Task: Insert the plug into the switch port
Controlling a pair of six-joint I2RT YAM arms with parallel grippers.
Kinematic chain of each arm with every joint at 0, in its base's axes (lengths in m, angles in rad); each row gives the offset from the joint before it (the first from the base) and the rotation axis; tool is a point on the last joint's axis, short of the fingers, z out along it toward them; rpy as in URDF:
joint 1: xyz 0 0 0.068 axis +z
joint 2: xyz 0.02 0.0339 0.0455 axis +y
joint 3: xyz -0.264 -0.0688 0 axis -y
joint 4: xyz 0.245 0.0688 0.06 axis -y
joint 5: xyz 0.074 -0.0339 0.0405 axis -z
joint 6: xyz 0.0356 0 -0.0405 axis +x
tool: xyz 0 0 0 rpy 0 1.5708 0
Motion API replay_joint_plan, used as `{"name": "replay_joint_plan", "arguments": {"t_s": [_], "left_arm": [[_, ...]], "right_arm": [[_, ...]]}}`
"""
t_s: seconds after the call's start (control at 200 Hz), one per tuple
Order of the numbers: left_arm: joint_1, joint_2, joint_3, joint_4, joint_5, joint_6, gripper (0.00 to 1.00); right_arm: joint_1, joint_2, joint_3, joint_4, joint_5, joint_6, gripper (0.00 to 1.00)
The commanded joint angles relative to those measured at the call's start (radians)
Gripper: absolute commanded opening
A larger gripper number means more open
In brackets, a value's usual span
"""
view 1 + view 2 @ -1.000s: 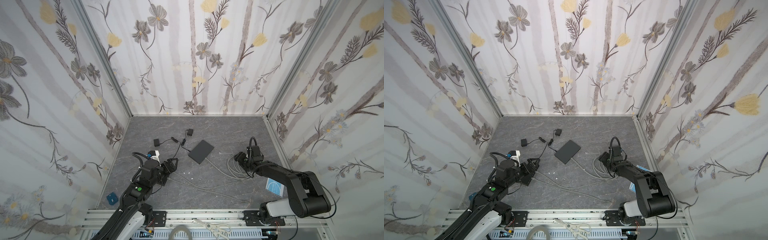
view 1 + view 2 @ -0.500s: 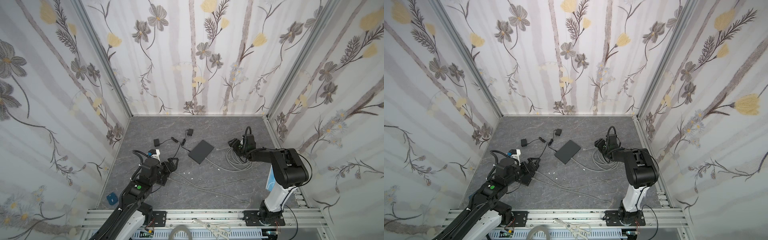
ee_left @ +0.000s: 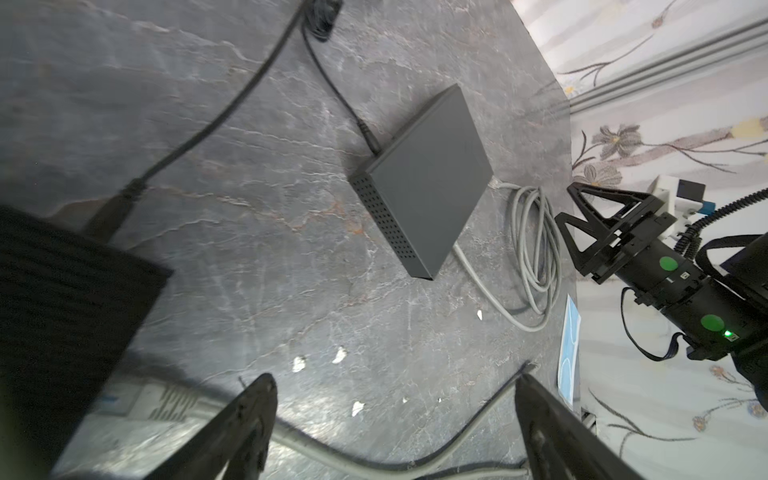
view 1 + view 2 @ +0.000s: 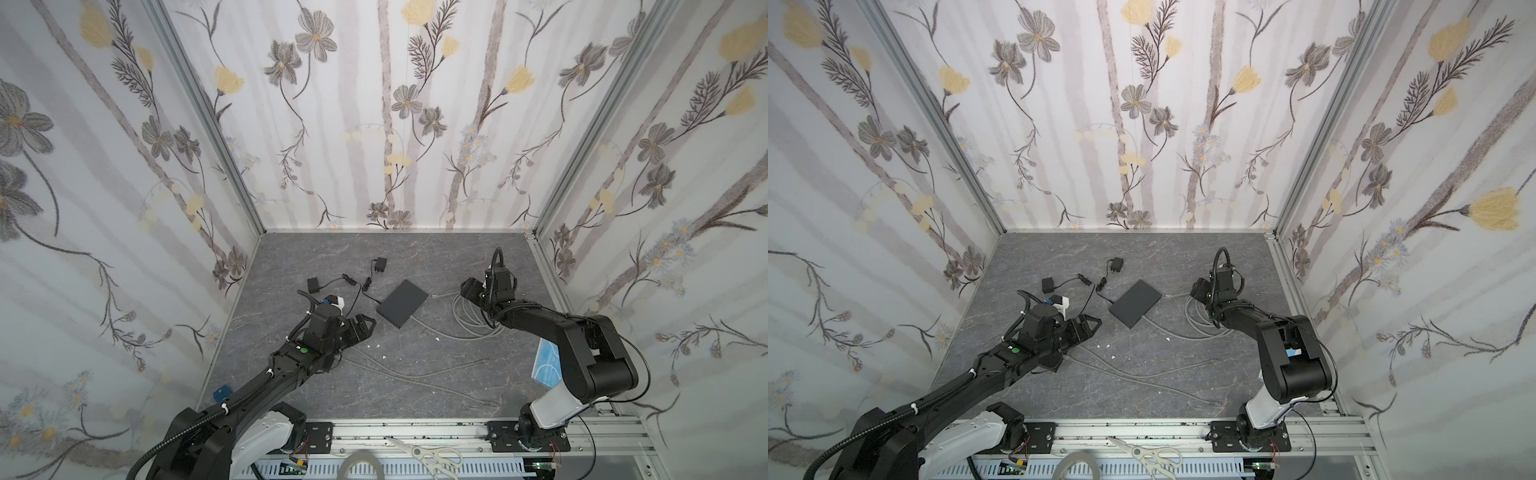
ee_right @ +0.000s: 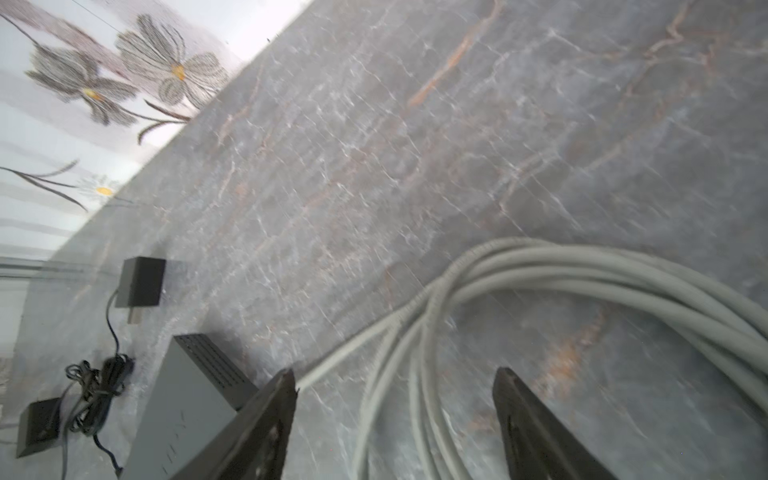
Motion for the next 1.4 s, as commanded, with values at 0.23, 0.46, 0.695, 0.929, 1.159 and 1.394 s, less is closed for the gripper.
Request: {"name": "replay_joint_plan", "arguments": {"t_s": [0.23,0.46,0.695,0.929,1.159,1.394], "left_arm": [[-0.114,0.128,0.120,-0.118,-0.183,-0.021,1.00],[-0.147,0.275,0.196,-0.161,-0.210,-0.157,1.00],[-0.170,0.420,0.279,-0.111,-0.181,-0.176,1.00],[-0.170,0.562,0.408,-0.141,-0.180,-0.109,1.00],[-0.159,0.675,0.490,-0.151,-0.183,-0.065,1.00],[-0.101,0.771,0.543,-0.129,-0.138,-0.035,1.00]], "right_arm": [[0.122,-0.310,-0.204,-0.031,0.001,-0.055,0.71],[0.211,-0.464,-0.285,-0.097,-0.005,-0.036,0.71],[0.211,-0.516,-0.341,-0.114,-0.020,-0.021,0.72],[0.208,-0.460,-0.349,-0.105,-0.037,-0.041,0.74],[0.202,-0.401,-0.365,-0.056,-0.060,-0.020,0.75],[0.155,-0.322,-0.368,0.016,-0.145,0.009,0.75]]}}
